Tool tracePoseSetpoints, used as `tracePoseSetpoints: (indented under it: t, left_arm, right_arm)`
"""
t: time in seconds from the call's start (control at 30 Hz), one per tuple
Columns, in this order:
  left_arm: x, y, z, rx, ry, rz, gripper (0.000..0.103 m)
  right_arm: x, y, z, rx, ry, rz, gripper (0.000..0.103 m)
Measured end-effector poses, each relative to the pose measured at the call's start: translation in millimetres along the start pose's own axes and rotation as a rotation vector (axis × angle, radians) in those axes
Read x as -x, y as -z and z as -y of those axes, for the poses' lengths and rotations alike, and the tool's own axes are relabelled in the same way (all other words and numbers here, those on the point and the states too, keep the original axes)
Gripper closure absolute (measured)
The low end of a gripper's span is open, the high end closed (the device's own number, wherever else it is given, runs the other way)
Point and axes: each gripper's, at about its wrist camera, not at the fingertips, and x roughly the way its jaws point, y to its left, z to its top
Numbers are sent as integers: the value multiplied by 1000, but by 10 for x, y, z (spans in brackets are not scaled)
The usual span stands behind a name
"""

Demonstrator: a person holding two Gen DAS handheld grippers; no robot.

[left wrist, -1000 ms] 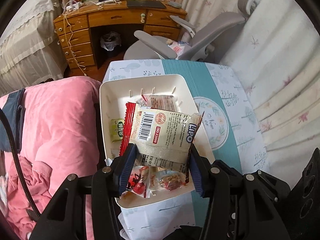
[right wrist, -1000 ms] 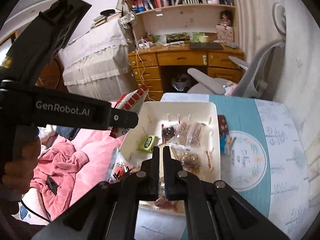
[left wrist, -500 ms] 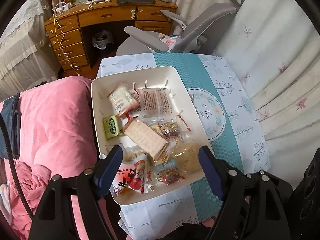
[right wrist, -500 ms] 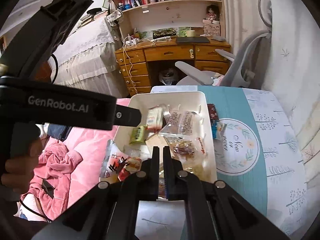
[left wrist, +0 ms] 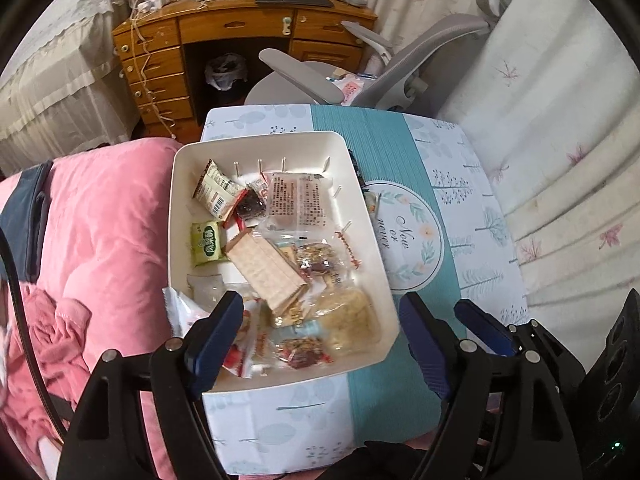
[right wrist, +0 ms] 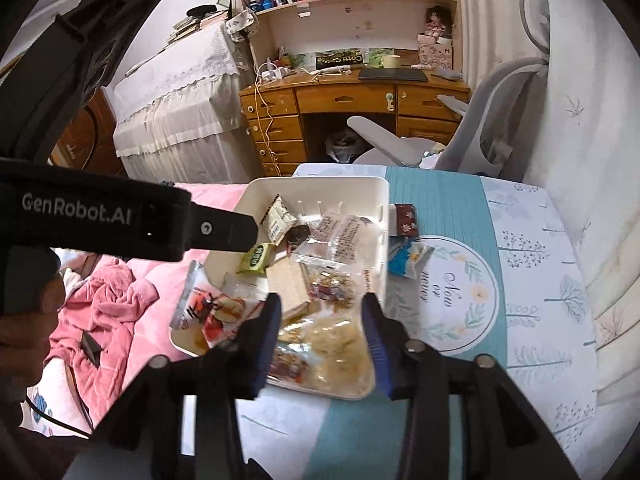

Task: Organize snacks
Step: 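Close right tool on blue packet while left tool moves to dark red packet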

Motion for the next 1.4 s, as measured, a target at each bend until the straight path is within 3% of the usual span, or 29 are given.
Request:
tracePoseSetpoints:
  t: [0.27, 0.53, 0.97, 1.23, 1.3, 1.4]
  left_arm:
    - [-76, -67, 377, 62, -43, 11, 24]
    - [-255, -361, 668, 90, -112, 0, 22]
    - [-849, -1231, 923, 100, -216, -71, 22]
    - [-1455, -1868, 953, 48, -281, -116, 22]
    - [-1629, -2006, 948, 34, -292, -134, 22]
    - [-1916, -2189, 932, 15, -311, -174, 22]
  right_arm:
    - [42, 16, 430, 54, -64, -23, 57]
    - [-78, -33, 873, 114, -103, -36, 57]
    - [-595, -198, 1302, 327, -125, -15, 57]
    - [-1179, -265, 1387, 390, -158, -27, 57]
    - [-1346, -264, 1405, 397, -150, -28, 55]
    - [-1548, -264, 1442, 390, -166, -40, 43]
